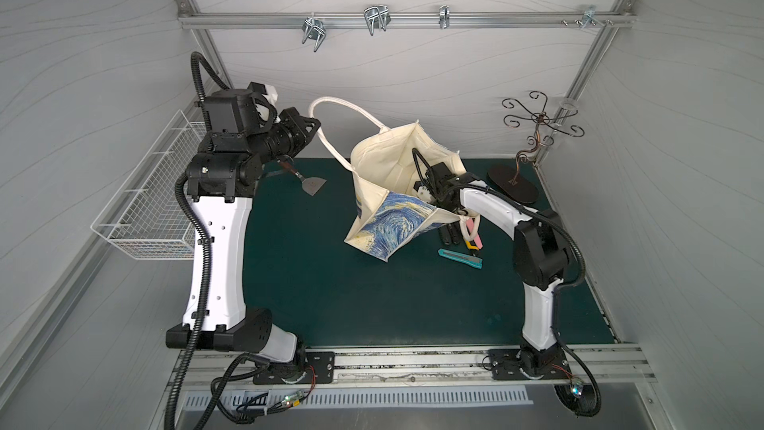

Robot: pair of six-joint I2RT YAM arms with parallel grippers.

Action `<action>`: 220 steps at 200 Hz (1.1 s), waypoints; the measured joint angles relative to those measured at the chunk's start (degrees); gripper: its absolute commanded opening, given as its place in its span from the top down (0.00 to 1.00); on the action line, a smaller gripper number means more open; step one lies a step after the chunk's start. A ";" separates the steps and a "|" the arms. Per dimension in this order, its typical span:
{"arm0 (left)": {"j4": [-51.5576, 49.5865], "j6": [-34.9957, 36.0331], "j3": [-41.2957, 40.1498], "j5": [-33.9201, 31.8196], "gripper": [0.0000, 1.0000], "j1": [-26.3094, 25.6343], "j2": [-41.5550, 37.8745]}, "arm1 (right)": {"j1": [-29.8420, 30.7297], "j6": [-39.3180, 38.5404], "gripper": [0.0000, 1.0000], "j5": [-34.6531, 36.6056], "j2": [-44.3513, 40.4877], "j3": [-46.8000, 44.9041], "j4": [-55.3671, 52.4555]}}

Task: Place the art knife into the pouch
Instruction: Open the pouch, then place the pouch at the center of the board, then open the pouch at the center of the board.

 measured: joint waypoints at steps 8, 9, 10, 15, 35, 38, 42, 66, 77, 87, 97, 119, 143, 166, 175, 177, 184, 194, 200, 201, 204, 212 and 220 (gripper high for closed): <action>1.66 -0.28 -2.58 1.03 1.00 0.72 -0.15 | 0.42 -0.92 1.00 1.42 -0.68 -0.31 -1.99; 1.77 -0.31 -2.80 1.09 1.00 0.76 -0.17 | 0.44 -0.98 1.00 1.49 -0.74 -0.35 -2.16; 2.01 -0.33 -3.21 1.20 1.00 0.87 -0.17 | 0.52 -1.18 1.00 1.73 -0.81 -0.44 -2.43; 2.82 -0.42 -4.74 1.55 1.00 1.11 -0.28 | 0.72 -1.75 1.00 2.58 -1.01 -0.74 -3.50; 5.35 -0.44 -11.74 2.82 1.00 1.70 -1.29 | 0.90 -2.91 1.00 5.16 -1.03 -2.60 -6.45; 5.68 -0.42 -12.83 2.84 1.00 1.79 -1.53 | 0.87 -3.06 1.00 5.44 -0.96 -2.80 -6.84; 6.21 -0.39 -14.58 2.99 1.00 1.90 -2.08 | 0.85 -3.21 1.00 5.84 -0.90 -3.02 -7.56; 8.39 -0.28 -22.86 3.85 1.00 2.67 -5.77 | 1.11 -3.58 1.00 6.56 -0.72 -2.05 -10.05; 9.35 -0.07 -25.49 4.22 1.00 2.91 -7.65 | 1.81 -3.63 1.00 6.88 -0.15 -0.17 -11.37; 10.21 0.07 -26.91 4.70 1.00 2.97 -8.96 | 2.49 -3.76 1.00 7.06 0.81 2.12 -12.37; 11.43 0.17 -28.11 5.38 1.00 3.06 -10.16 | 3.52 -3.82 1.00 7.04 2.08 4.66 -12.96; 13.05 0.33 -29.20 6.43 1.00 3.17 -11.54 | 6.47 -3.82 1.00 6.40 5.05 9.44 -13.94; 13.94 0.70 -29.73 7.02 1.00 3.32 -11.76 | 9.51 -4.35 1.00 5.95 8.72 13.57 -15.65; 14.62 1.03 -31.52 7.04 1.00 3.72 -12.31 | 11.32 -5.18 1.00 5.33 11.50 14.01 -17.14; 14.69 1.22 -32.17 6.99 1.00 3.80 -12.48 | 11.69 -5.53 1.00 5.27 12.22 13.18 -17.55; 14.69 1.27 -32.28 6.97 1.00 3.82 -12.50 | 11.74 -5.57 1.00 5.25 12.35 12.94 -17.57; 14.62 1.55 -32.44 6.82 1.00 3.82 -12.50 | 11.85 -5.75 1.00 5.35 12.70 12.13 -17.88; 14.56 2.29 -32.46 6.56 1.00 3.89 -12.48 | 11.89 -5.88 1.00 5.88 13.03 11.10 -18.10; 14.49 2.75 -32.46 6.40 1.00 3.96 -12.48 | 11.89 -5.92 1.00 6.32 13.14 10.75 -18.18; 14.43 2.95 -32.44 6.38 1.00 3.98 -12.48 | 11.87 -5.92 1.00 6.29 13.16 10.69 -18.18; 14.25 3.04 -32.37 6.36 1.00 4.00 -12.46 | 11.82 -5.92 1.00 6.40 13.20 10.56 -18.18; 13.60 3.89 -32.04 6.23 1.00 4.13 -12.46 | 11.72 -5.92 1.00 6.60 13.31 10.43 -18.23; 12.87 4.57 -31.69 6.14 1.00 4.52 -12.35 | 11.56 -5.92 1.00 6.80 13.44 10.43 -18.32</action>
